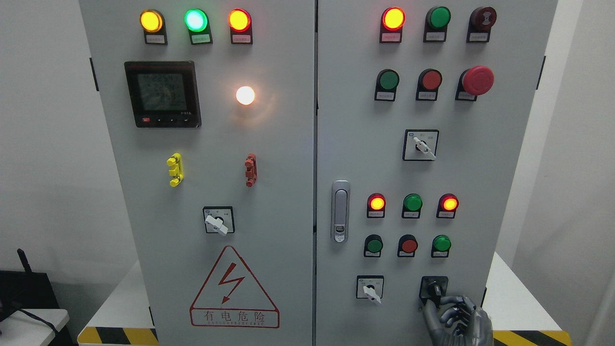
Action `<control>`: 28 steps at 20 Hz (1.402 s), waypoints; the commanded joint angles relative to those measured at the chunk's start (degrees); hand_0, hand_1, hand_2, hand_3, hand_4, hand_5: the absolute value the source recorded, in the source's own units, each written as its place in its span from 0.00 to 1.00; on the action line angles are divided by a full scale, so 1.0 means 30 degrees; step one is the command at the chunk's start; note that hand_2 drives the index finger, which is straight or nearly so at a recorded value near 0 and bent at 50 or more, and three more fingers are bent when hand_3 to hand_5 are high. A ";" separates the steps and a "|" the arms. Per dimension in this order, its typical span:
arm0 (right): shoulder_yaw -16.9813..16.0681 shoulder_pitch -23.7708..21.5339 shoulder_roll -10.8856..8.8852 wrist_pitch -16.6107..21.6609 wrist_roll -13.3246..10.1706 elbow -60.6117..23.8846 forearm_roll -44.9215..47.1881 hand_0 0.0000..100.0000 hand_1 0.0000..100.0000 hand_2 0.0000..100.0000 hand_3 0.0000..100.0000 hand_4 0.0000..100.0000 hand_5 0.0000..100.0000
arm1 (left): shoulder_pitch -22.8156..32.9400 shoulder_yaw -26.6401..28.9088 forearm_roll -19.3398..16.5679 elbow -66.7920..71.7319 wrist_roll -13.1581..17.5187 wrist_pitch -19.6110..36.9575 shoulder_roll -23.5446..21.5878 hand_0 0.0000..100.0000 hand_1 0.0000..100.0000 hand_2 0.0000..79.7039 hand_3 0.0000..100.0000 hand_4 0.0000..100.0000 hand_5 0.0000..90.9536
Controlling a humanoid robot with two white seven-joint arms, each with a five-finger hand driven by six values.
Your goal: Trip black knob to open circuit
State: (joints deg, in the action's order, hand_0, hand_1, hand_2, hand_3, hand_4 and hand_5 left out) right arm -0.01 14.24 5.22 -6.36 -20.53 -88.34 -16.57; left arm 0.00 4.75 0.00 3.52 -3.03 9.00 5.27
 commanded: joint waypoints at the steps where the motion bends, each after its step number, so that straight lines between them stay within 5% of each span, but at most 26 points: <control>1: 0.0033 -0.0001 0.0016 0.0011 0.0134 0.0032 0.0046 0.50 0.78 0.59 0.87 0.90 0.98 | -0.0146 0.0000 -0.0645 0.0000 -0.0014 -0.0012 0.0000 0.12 0.39 0.00 0.00 0.00 0.00; 28: 0.0238 0.0351 0.0427 0.0157 0.0251 0.0384 0.0925 0.52 0.78 0.62 0.90 0.92 0.98 | -0.0146 0.0000 -0.0616 0.0000 -0.0014 -0.0012 0.0029 0.12 0.39 0.00 0.00 0.00 0.00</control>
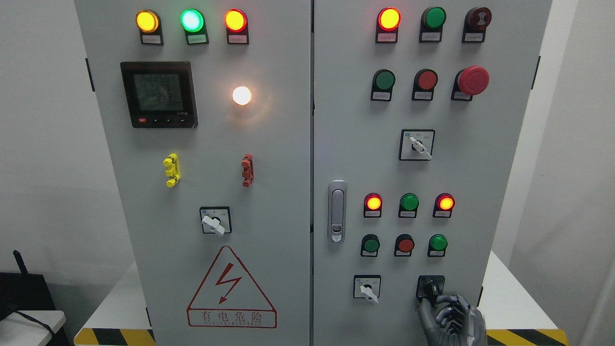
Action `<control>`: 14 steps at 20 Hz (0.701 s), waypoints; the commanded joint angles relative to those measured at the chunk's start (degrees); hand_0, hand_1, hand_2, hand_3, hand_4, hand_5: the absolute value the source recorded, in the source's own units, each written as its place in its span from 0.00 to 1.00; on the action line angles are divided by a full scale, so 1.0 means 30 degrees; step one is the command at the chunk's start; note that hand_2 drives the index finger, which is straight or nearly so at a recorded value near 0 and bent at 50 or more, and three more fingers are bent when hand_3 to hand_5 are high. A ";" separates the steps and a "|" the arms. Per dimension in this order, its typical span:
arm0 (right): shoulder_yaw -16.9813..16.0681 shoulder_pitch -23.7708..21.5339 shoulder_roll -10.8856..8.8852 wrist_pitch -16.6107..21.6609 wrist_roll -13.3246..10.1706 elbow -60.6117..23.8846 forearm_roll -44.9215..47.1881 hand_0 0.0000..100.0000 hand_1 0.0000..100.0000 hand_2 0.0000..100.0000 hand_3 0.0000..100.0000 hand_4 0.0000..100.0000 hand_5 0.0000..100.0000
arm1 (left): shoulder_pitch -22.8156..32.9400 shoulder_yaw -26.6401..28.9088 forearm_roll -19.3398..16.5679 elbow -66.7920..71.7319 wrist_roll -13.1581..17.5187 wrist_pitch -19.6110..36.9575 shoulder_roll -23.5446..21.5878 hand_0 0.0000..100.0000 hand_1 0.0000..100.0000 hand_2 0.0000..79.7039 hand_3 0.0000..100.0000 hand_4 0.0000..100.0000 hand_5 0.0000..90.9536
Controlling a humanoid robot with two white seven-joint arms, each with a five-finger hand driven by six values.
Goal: Trip black knob to open circuit
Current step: 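Twist the black knob with the right hand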
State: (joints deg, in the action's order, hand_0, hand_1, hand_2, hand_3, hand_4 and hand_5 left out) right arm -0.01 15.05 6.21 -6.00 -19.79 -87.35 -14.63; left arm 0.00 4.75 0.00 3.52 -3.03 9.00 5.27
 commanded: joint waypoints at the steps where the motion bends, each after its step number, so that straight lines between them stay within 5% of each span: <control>1: 0.0238 0.0081 0.0098 0.0037 0.0006 0.0053 0.0335 0.52 0.78 0.62 0.90 0.92 0.98 | -0.0147 0.0000 -0.0615 0.0000 -0.0014 -0.0013 0.0001 0.12 0.39 0.00 0.00 0.00 0.00; 14: 0.0267 0.0081 0.0098 0.0008 0.0065 0.0024 0.0889 0.53 0.79 0.64 0.91 0.93 0.98 | -0.0147 0.0000 -0.0615 0.0000 -0.0014 -0.0013 0.0000 0.12 0.39 0.00 0.00 0.00 0.00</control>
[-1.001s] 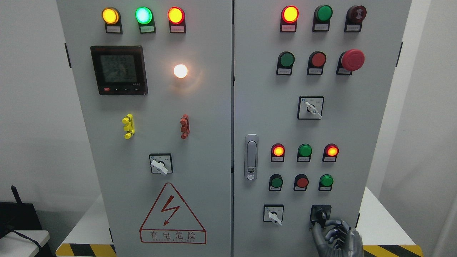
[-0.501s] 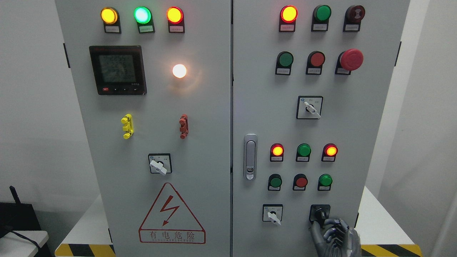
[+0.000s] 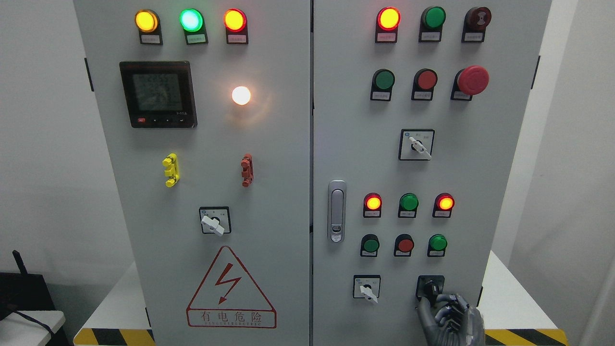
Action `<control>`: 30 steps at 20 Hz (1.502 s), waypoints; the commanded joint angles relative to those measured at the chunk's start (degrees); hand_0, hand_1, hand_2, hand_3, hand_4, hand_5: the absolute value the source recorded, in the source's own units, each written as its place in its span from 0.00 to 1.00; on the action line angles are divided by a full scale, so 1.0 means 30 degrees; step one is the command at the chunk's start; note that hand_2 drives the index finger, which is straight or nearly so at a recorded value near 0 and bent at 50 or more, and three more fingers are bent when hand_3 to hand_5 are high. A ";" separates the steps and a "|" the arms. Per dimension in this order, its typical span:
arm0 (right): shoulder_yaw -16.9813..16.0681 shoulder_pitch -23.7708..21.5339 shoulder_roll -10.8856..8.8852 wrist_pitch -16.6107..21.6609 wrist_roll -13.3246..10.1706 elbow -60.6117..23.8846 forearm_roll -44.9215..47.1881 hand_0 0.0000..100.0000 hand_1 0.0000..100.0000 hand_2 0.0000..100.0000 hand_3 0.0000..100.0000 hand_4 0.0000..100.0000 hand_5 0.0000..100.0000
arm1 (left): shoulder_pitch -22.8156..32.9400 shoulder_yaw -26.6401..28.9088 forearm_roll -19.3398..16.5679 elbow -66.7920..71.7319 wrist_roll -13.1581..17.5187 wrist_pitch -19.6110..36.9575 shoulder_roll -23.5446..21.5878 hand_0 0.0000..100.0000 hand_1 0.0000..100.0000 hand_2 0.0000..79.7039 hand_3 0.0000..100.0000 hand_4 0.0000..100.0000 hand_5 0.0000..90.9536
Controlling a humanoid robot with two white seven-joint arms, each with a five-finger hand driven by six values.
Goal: Trip black knob to open circuit
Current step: 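Twist the black knob with the right hand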
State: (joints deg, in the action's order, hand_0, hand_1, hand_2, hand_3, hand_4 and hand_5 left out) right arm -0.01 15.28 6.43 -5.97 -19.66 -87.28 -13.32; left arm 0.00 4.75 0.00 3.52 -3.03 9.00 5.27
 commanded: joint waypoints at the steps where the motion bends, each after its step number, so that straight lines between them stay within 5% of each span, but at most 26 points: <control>1: 0.0267 0.0005 0.0026 -0.0002 0.0021 0.0000 0.0657 0.53 0.79 0.64 0.91 0.93 0.98 | -0.0146 0.0000 -0.0615 0.0000 -0.0014 -0.0012 0.0000 0.12 0.39 0.00 0.00 0.00 0.00; 30: 0.0443 0.0005 0.0026 -0.0002 0.0167 -0.0058 0.0776 0.59 0.83 0.65 0.94 0.94 0.98 | -0.0146 0.0000 -0.0615 0.0000 -0.0014 -0.0012 0.0000 0.12 0.39 0.00 0.00 0.00 0.00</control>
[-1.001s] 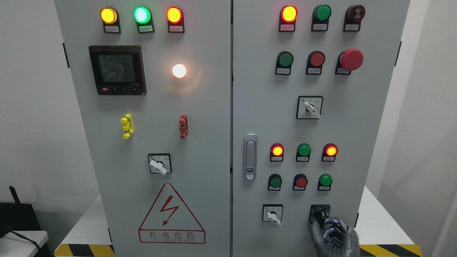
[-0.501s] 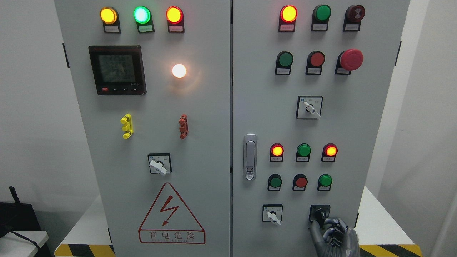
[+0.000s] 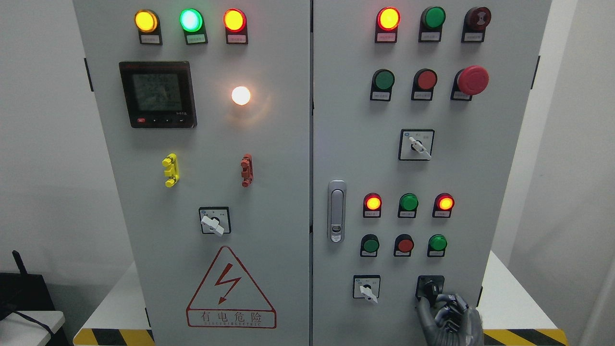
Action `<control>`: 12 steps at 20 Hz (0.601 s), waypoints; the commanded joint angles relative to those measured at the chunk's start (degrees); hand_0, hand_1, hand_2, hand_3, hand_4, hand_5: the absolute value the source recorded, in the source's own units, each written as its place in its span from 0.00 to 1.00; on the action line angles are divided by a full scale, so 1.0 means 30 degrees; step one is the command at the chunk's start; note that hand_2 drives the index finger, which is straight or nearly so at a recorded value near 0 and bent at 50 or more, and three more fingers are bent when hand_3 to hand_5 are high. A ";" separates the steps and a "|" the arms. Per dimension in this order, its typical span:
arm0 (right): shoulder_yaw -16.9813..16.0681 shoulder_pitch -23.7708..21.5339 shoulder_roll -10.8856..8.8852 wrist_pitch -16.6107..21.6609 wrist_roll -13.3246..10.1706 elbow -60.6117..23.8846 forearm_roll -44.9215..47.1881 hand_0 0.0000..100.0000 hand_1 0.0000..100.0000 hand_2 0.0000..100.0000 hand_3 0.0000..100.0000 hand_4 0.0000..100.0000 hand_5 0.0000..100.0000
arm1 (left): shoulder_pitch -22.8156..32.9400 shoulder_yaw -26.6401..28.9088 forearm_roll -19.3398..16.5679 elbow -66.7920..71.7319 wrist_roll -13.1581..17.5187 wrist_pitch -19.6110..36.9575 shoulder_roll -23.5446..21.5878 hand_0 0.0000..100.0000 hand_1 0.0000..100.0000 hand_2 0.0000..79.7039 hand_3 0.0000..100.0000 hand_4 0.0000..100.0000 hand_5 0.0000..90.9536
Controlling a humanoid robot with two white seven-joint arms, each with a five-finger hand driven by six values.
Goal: Trip black knob to open circuit
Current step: 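Twist the black knob with the right hand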
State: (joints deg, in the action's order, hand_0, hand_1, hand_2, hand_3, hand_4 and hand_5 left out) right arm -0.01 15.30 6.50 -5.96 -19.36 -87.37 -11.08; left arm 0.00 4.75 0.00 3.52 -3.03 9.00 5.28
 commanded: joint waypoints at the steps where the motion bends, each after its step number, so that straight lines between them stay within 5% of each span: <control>1: 0.0442 -0.0004 0.0001 -0.0007 0.0329 -0.0027 0.0031 0.59 0.83 0.66 0.94 0.94 0.98 | -0.0146 0.0000 -0.0615 0.0000 -0.0015 -0.0012 -0.0003 0.12 0.39 0.00 0.00 0.00 0.00; 12: 0.0442 -0.0004 0.0001 -0.0007 0.0566 -0.0056 0.0441 0.61 0.84 0.66 0.94 0.94 0.98 | -0.0146 0.0000 -0.0644 0.0000 -0.0015 -0.0012 0.0026 0.12 0.39 0.00 0.00 0.00 0.00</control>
State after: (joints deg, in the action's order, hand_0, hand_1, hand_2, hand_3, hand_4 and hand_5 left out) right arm -0.02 15.30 6.50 -5.98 -17.74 -87.45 -10.18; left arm 0.00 4.75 0.00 3.52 -3.03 9.00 5.28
